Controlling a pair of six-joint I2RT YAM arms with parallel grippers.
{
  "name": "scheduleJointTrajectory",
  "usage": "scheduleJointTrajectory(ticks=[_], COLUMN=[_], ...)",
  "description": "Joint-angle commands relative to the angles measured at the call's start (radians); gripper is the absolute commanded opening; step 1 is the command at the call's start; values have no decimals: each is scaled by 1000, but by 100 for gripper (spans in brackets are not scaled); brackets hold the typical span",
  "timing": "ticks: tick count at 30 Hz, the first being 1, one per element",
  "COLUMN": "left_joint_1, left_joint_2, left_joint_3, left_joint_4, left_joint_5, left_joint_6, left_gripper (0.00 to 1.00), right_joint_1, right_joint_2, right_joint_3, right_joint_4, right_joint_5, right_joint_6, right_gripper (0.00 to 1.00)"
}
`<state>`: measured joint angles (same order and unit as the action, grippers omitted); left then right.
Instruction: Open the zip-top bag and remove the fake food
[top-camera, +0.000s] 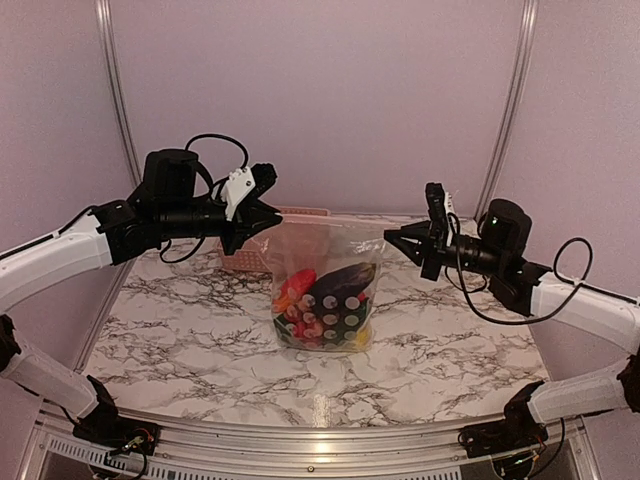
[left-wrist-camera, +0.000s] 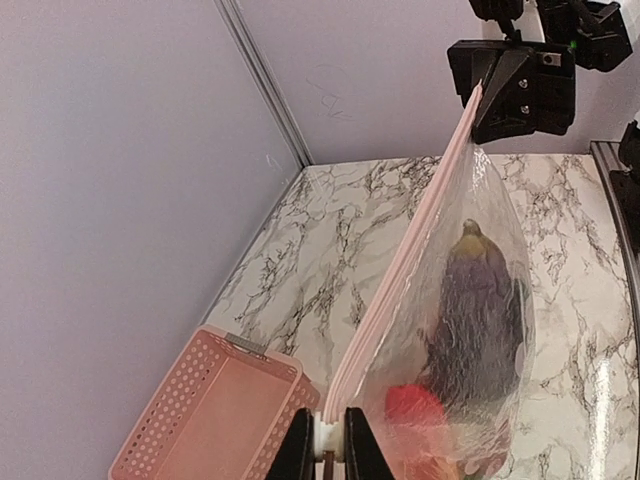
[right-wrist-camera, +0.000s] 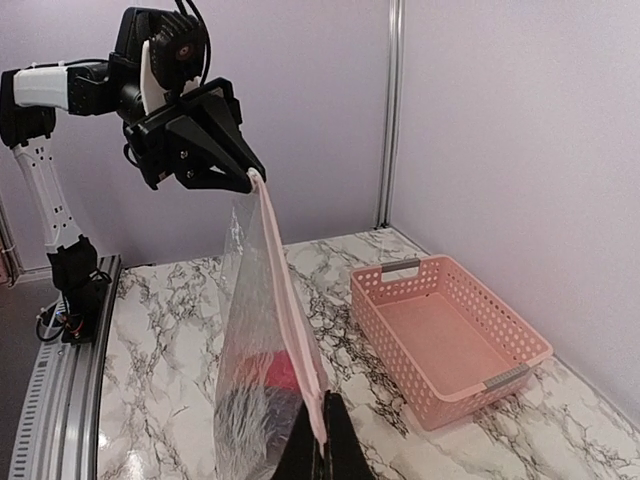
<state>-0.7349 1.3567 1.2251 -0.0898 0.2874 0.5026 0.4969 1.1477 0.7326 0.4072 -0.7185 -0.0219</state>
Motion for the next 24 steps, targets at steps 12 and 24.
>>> scheduleJointTrajectory(ticks=[12,24], left_joint_1=[103,5], left_joint_2=[19,-26], left_joint_3=[7,-57], left_joint_4=[66,112], left_joint_5=[-86,2], left_joint_6=[-15,95], left_gripper=[0,0], right_joint_1=[-160,45], right_joint_2=[-83,-26], right_joint_3=[18,85], right_joint_4=[3,-247], right_joint_5=[45,-7], right_joint_6=[47,-77], right_gripper=[0,3])
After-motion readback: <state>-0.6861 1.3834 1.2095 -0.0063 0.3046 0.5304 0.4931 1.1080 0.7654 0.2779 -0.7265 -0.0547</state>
